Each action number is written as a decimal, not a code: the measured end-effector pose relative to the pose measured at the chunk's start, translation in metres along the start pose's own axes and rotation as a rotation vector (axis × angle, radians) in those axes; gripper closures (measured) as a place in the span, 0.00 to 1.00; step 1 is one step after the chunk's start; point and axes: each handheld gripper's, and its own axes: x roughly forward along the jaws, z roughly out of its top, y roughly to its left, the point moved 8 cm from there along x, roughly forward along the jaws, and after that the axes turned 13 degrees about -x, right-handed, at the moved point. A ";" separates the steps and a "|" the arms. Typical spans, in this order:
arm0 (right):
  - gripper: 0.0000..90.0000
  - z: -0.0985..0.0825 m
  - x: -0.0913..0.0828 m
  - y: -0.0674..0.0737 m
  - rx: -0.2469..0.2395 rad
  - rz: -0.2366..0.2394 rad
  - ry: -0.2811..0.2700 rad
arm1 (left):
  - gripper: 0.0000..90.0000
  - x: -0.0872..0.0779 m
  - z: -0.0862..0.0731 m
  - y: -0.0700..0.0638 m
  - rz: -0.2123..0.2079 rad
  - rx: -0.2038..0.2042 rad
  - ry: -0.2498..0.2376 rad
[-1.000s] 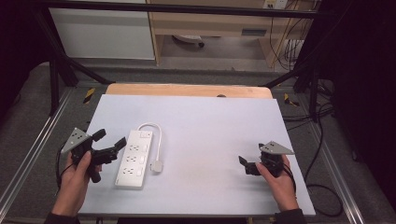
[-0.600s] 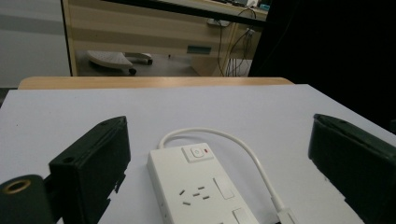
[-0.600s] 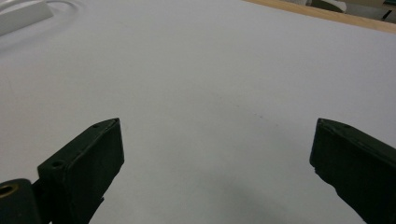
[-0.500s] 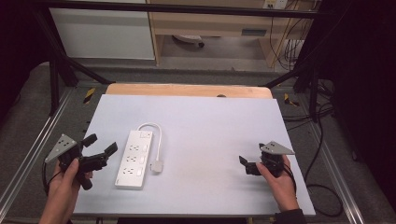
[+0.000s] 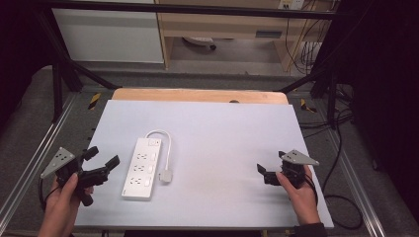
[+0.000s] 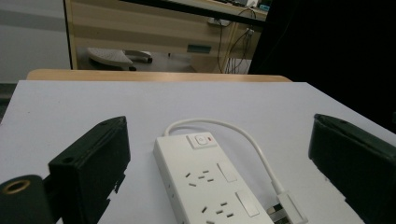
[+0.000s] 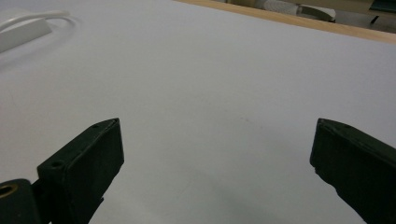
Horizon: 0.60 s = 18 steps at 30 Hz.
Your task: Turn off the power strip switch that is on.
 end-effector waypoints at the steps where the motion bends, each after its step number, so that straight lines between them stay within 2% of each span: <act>1: 0.04 0.000 -0.001 -0.001 0.003 -0.003 -0.001 | 0.06 -0.001 -0.001 0.001 0.002 0.004 0.005; 13: 0.04 -0.003 -0.003 -0.006 0.012 -0.013 0.002 | 0.06 -0.004 -0.020 0.012 0.019 0.001 0.048; 17: 0.04 -0.005 -0.002 -0.006 0.012 -0.011 0.011 | 0.07 -0.001 -0.035 0.015 0.008 -0.011 0.097; 18: 0.04 -0.005 -0.002 -0.007 0.011 -0.012 0.013 | 0.07 0.000 -0.039 0.015 0.008 -0.003 0.114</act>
